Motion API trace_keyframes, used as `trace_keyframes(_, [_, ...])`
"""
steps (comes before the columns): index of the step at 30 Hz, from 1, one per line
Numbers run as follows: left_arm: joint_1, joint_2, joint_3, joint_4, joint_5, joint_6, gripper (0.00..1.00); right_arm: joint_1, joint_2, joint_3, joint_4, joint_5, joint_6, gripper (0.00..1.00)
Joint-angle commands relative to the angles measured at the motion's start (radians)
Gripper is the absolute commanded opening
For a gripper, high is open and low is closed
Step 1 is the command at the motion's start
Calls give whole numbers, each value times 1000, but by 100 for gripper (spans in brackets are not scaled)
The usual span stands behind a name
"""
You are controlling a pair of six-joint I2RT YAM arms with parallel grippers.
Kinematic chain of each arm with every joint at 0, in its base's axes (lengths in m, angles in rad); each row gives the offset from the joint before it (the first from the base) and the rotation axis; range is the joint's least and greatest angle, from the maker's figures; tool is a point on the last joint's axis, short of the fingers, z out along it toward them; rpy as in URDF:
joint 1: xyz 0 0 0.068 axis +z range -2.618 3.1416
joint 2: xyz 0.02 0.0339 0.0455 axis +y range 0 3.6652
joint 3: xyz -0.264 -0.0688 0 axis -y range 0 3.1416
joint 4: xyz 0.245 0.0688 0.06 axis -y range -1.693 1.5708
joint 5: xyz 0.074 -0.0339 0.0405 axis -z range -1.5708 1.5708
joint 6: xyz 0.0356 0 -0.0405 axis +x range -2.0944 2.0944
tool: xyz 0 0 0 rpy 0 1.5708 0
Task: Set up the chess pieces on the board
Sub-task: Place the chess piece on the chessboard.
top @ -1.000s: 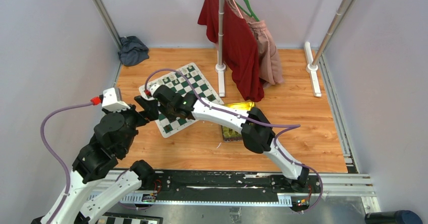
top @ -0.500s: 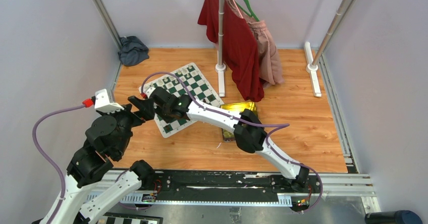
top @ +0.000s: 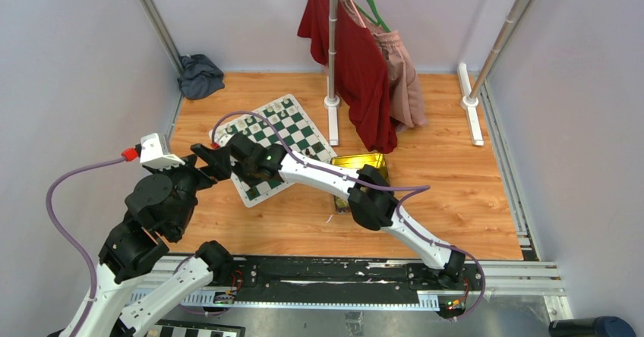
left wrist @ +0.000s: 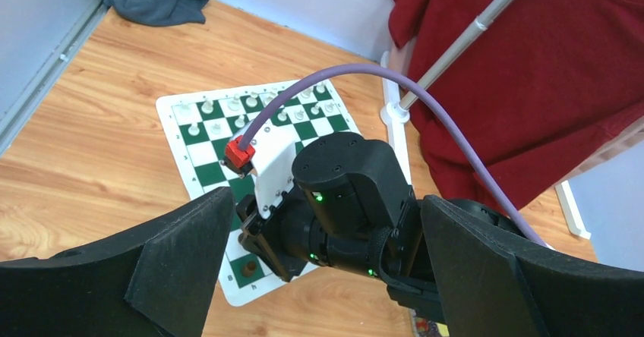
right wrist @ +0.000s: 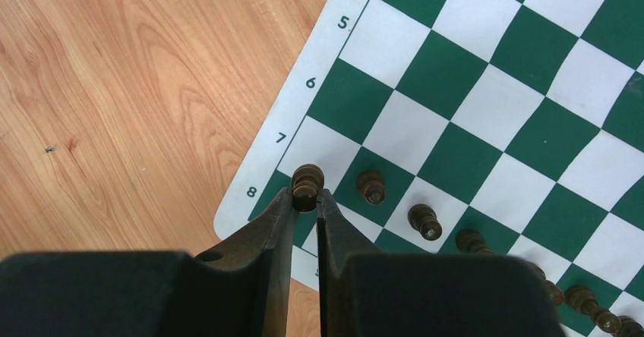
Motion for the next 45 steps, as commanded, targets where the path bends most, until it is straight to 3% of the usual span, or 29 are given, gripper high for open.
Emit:
trace_keyframes(1, [-8,-5,28,29,-9,24,100,18,30,38,-27,0,-24,0])
trace_keyframes(45, [-8,-17,59,47,27,42,100,17,108,84,-13,0,-32,0])
